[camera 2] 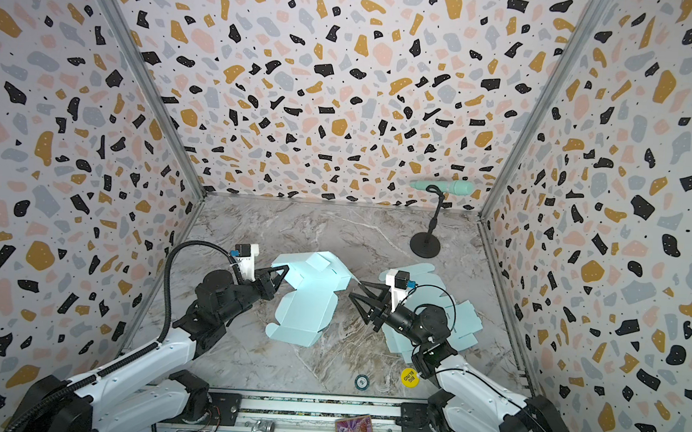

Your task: Fold the paper box

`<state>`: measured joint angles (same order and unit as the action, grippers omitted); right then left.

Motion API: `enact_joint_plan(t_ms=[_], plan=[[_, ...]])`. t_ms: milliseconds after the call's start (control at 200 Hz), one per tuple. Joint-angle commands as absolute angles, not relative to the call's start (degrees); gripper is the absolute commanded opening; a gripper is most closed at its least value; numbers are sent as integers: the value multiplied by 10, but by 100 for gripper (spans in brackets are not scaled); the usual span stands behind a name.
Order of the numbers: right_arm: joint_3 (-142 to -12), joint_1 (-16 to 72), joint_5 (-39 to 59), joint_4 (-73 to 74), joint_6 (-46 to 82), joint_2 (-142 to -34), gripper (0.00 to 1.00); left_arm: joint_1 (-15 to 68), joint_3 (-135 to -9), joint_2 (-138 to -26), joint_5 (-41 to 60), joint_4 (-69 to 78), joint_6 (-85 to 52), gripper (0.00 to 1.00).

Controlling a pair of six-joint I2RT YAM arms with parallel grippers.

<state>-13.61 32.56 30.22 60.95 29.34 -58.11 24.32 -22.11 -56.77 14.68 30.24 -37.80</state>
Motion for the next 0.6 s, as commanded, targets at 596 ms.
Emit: enact_joint_plan(t_ms=[596], plan=[[-223, 364, 306, 697, 301, -714, 48, 240, -211, -580, 171, 338, -365, 0]])
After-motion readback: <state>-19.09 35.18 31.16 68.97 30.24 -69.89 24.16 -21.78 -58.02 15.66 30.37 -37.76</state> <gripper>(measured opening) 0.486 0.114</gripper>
